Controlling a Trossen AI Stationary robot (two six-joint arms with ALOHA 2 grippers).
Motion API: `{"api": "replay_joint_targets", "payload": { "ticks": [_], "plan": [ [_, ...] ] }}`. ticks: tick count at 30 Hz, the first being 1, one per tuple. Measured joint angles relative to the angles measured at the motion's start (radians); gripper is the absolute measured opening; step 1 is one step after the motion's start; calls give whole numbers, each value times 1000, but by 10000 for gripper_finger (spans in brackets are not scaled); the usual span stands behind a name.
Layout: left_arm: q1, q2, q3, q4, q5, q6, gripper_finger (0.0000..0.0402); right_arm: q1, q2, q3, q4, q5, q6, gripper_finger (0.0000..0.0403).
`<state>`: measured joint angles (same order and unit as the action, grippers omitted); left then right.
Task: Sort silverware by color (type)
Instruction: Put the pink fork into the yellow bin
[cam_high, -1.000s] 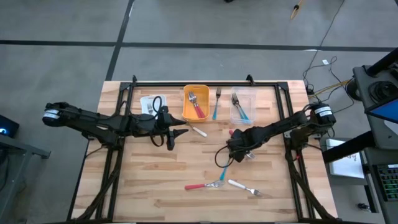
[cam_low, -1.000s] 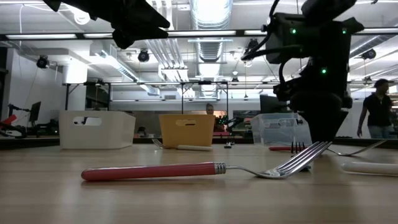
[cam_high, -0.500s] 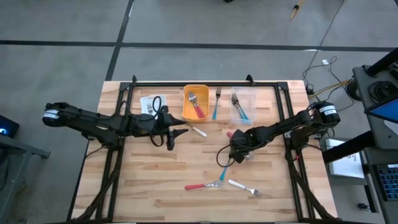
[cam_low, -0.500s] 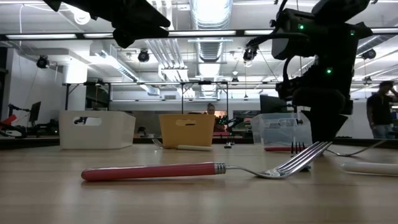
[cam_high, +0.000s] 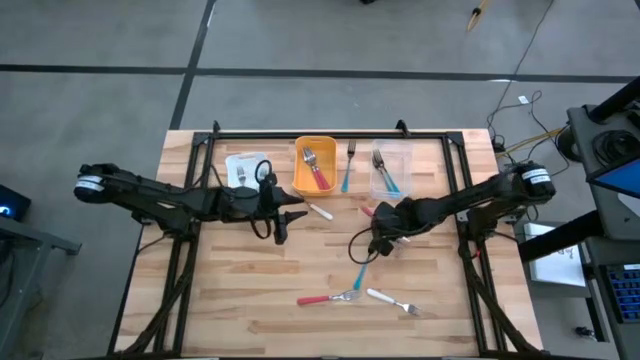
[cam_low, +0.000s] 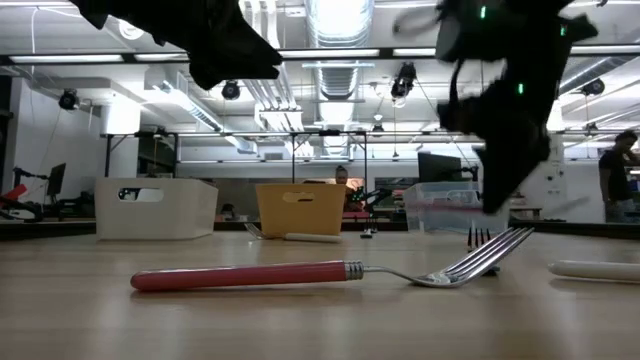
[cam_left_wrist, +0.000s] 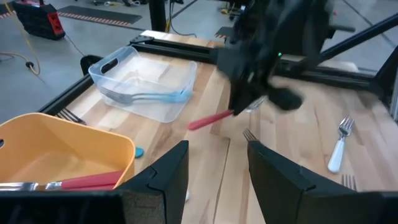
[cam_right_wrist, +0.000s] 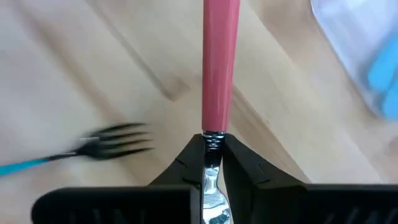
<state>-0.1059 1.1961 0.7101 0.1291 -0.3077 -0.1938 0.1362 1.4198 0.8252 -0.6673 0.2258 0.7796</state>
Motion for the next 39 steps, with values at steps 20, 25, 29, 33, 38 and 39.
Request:
{"api": "replay_joint_targets", "payload": {
  "ticks": [20, 25, 29, 33, 38, 39],
  "plan": [
    [18, 219, 44, 256, 2, 54, 145, 23, -23, 271, 96, 134, -575, 23],
    [26, 279, 73, 248, 3, 59, 156, 77, 97, 362, 59, 225, -844, 23],
    [26, 318, 84, 213, 27, 87, 170, 105, 195, 459, -39, 331, -951, 22],
    [26, 353, 82, 218, 89, 105, 177, 115, 293, 553, -140, 407, -1011, 22],
    [26, 398, 82, 211, 110, 89, 178, 118, 367, 630, -203, 440, -1091, 22],
    [28, 406, 82, 215, 110, 83, 178, 119, 376, 638, -209, 451, -1109, 22]
  ]
}}
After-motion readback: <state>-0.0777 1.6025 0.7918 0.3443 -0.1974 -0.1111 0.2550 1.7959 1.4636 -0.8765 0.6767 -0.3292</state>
